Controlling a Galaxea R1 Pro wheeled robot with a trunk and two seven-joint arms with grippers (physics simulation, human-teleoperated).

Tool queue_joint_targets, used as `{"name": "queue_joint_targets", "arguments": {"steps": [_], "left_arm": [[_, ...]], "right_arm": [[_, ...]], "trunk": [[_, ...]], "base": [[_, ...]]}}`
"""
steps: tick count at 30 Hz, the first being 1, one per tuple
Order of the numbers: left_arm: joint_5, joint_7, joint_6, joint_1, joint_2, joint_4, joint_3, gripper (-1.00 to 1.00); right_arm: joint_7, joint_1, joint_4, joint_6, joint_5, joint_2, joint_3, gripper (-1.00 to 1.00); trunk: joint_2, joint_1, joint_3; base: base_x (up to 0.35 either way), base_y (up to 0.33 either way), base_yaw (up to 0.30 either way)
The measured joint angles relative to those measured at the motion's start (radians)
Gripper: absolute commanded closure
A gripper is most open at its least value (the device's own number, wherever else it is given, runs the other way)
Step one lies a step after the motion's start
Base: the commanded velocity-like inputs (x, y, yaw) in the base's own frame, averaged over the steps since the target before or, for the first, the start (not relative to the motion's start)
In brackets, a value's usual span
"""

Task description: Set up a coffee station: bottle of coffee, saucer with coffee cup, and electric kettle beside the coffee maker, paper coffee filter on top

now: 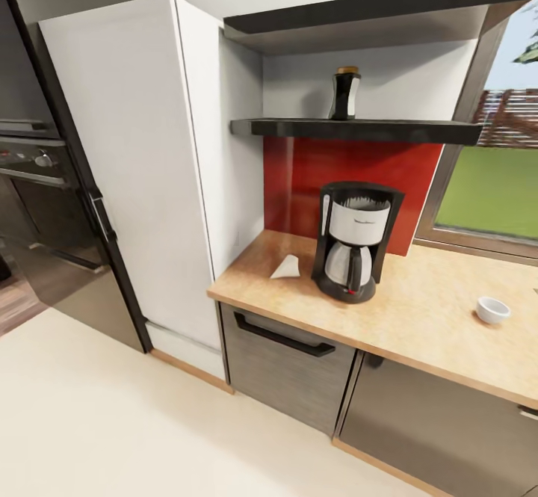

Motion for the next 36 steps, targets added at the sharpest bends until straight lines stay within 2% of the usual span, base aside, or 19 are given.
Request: {"name": "queue_joint_targets", "arguments": {"steps": [6, 8, 14, 18, 19, 20, 21, 25, 26, 27, 29, 30, 32, 36], "left_arm": [[-0.001, 0.0, 0.006, 0.0, 0.002, 0.0, 0.0, -1.0], [-0.001, 0.0, 0.005, 0.0, 0.002, 0.001, 0.0, -1.0], [-0.002, 0.001, 0.003, 0.001, 0.001, 0.002, 0.0, -1.0], [-0.002, 0.001, 0.001, 0.004, 0.002, 0.002, -0.001, -1.0], [-0.002, 0.001, 0.0, 0.005, 0.002, 0.003, -0.001, -1.0], [-0.002, 0.001, -0.001, 0.007, 0.003, 0.003, -0.001, -1.0], [-0.002, 0.001, -0.002, 0.007, 0.004, 0.003, -0.001, -1.0], [-0.002, 0.0, -0.002, 0.007, 0.006, 0.003, -0.001, -1.0], [-0.002, 0.0, 0.003, 0.007, 0.006, 0.003, 0.0, -1.0], [-0.002, 0.0, 0.005, 0.007, 0.007, 0.003, 0.0, -1.0], [-0.002, 0.0, 0.008, 0.007, 0.007, 0.003, -0.001, -1.0], [-0.002, 0.0, 0.01, 0.006, 0.007, 0.004, -0.002, -1.0], [-0.002, 0.0, 0.011, 0.006, 0.007, 0.004, -0.003, -1.0], [-0.002, 0.0, 0.011, 0.006, 0.007, 0.005, -0.003, -1.0]], "right_arm": [[-0.001, 0.0, -0.241, -0.014, -0.001, 0.003, 0.154, -1.0], [-0.002, -0.001, -0.315, -0.013, -0.002, 0.006, 0.174, -1.0], [-0.001, -0.014, -0.514, -0.007, -0.001, 0.035, 0.194, -1.0], [-0.002, -0.048, -0.601, 0.006, -0.001, 0.049, 0.196, -1.0], [-0.003, -0.069, -0.629, 0.034, -0.002, 0.052, 0.196, -1.0], [-0.001, -0.109, -0.67, 0.11, -0.002, 0.055, 0.197, -1.0], [0.0, -0.131, -0.684, 0.146, -0.002, 0.056, 0.198, -1.0], [0.0, -0.193, -0.705, 0.211, -0.003, 0.061, 0.199, -1.0], [-0.001, -0.249, -0.709, 0.232, -0.004, 0.074, 0.2, -1.0], [-0.001, -0.275, -0.71, 0.246, -0.004, 0.079, 0.2, -1.0], [-0.001, -0.323, -0.71, 0.325, -0.005, 0.092, 0.2, -1.0], [-0.001, -0.359, -0.71, 0.395, -0.005, 0.098, 0.2, -1.0], [-0.001, -0.388, -0.711, 0.448, -0.005, 0.103, 0.2, -1.0], [-0.002, -0.403, -0.71, 0.474, -0.005, 0.104, 0.199, -1.0]], "trunk": [[0.0, 0.0, 0.0], [0.0, 0.0, 0.0], [0.0, 0.0, 0.0], [0.0, 0.0, 0.0], [0.0, 0.0, 0.0], [0.0, 0.0, 0.0], [0.0, 0.0, 0.0], [0.0, 0.0, 0.0], [0.0, 0.0, 0.0], [0.0, 0.0, 0.0], [0.0, 0.0, 0.0], [0.0, 0.0, 0.0], [0.0, 0.0, 0.0], [0.0, 0.0, 0.0]], "base": [[0.255, 0.0, 0.0], [0.272, 0.0, 0.0], [0.098, 0.0, 0.0], [0.015, 0.0, 0.0], [0.002, 0.0, 0.0], [0.001, 0.0, 0.0], [0.001, 0.0, 0.0], [0.0, 0.0, 0.0], [0.017, 0.0, 0.0], [0.056, 0.0, 0.0], [0.173, 0.0, 0.0], [0.249, 0.0, 0.0], [0.219, 0.0, 0.0], [0.147, 0.0, 0.0]]}}
